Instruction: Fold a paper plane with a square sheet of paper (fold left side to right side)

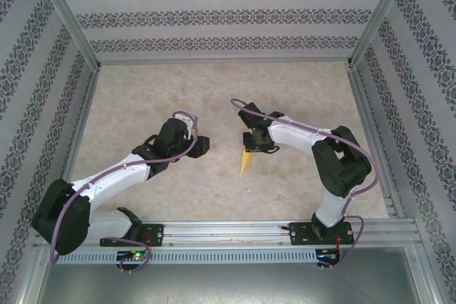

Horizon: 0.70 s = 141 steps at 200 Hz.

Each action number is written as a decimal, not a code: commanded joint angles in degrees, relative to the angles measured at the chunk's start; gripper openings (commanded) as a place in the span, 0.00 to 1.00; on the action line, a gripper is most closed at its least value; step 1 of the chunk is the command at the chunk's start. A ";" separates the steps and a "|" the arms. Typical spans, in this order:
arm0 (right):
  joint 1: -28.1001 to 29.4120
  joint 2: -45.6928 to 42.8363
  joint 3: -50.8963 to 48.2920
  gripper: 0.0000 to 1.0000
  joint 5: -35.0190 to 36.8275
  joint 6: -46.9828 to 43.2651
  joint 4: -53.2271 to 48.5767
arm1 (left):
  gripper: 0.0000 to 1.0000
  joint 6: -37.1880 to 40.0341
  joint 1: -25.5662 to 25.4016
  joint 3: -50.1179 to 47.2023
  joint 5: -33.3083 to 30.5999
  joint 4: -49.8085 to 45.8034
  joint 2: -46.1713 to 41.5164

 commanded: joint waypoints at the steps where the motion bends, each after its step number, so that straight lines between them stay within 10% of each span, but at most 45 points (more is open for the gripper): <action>1: 0.50 -4.59 -0.76 0.16 1.98 0.45 -1.51 | 0.59 1.48 0.83 0.09 -1.61 -1.01 -1.43; 23: 0.49 -8.47 -1.80 0.00 1.37 0.30 -0.88 | 0.59 1.62 0.99 0.61 -2.97 -1.71 -1.76; 86: -2.96 -19.46 -10.33 0.00 -20.37 0.99 20.80 | 0.76 2.83 4.23 -1.67 -8.15 -1.23 -10.86; 141: -3.27 -8.31 -17.20 0.00 -32.47 10.95 45.45 | 0.79 0.71 9.19 -4.49 -3.03 0.12 -16.69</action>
